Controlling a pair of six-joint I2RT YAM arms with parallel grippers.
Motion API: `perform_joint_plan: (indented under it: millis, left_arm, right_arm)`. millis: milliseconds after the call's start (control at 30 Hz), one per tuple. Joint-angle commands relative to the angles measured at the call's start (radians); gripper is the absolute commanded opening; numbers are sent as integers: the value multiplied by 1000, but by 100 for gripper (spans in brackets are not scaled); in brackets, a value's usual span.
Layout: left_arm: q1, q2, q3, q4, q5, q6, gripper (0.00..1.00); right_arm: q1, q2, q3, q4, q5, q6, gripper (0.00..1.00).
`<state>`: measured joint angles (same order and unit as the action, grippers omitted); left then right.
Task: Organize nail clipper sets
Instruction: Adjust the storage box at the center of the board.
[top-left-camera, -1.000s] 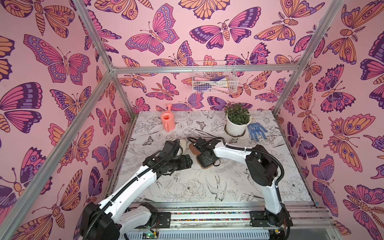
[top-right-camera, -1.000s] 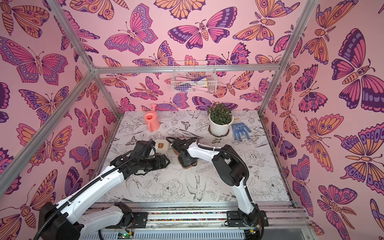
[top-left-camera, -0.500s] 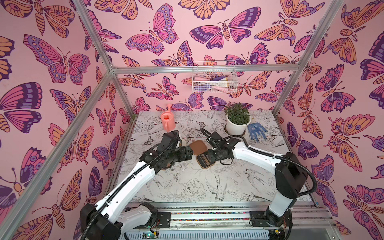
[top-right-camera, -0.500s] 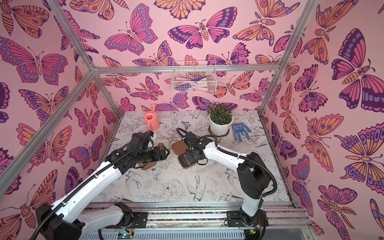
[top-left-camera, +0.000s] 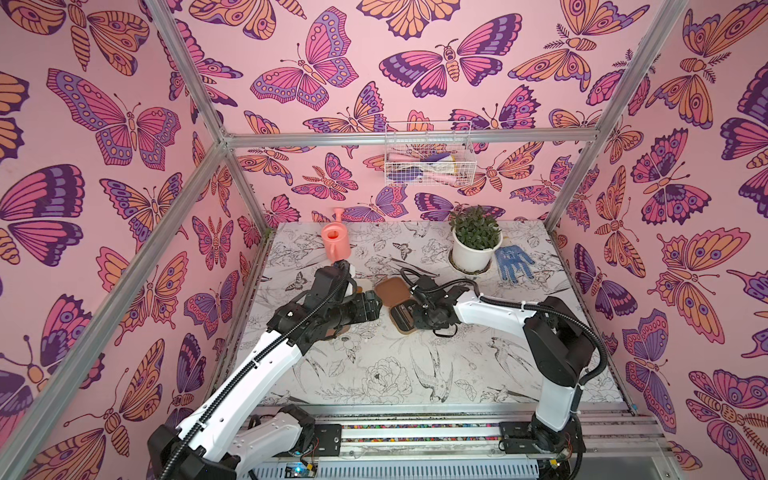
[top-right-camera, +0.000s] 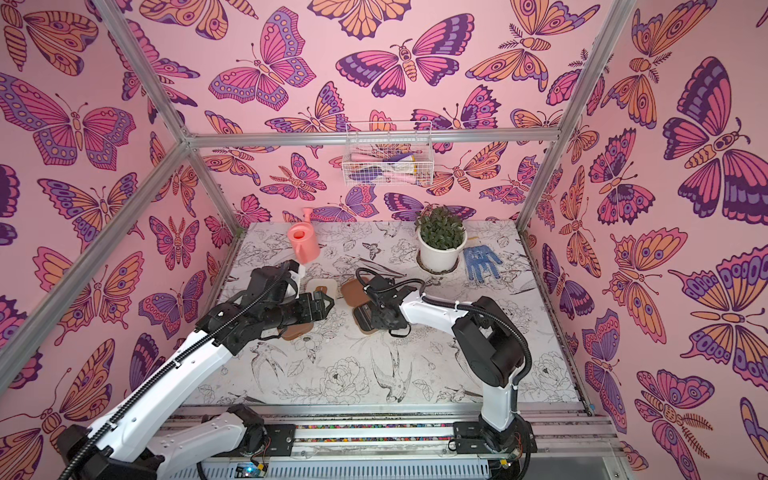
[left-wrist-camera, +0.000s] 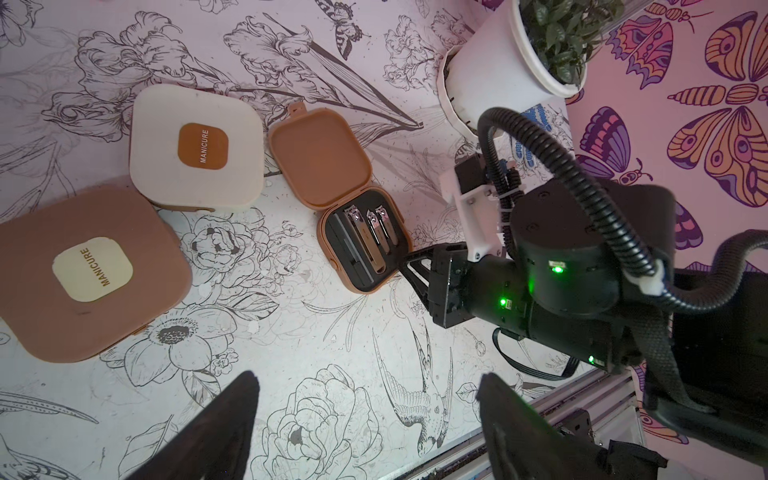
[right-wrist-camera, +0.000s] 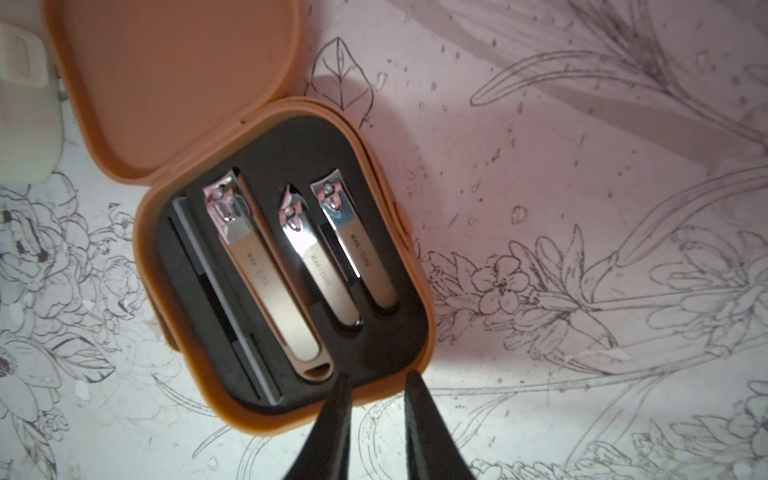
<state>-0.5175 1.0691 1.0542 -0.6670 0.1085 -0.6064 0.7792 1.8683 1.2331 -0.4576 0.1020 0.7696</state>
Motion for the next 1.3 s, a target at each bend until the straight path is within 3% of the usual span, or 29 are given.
perform_joint_plan:
  millis: [0,333,733,867,1267]
  left_arm:
    - [7,-2,-8,-19,4,20,84]
    - [10,-17,-13,-21,23,40,84]
    - [14,-15,-11,-21,29,48,85]
    - [16,-8,-11,-21,46,53,84]
    - [16,-20,-94,-20,86,48,84]
  right_arm:
    - [-12,9,-4,9,45,49,23]
    - [-40,39,13,-21,82,44,22]
    - [-56,64,32,-34,71,0,8]
    - [-88,66,88,-115,53,-130,0]
    - [-230,63,155,-270,-9,-812,0]
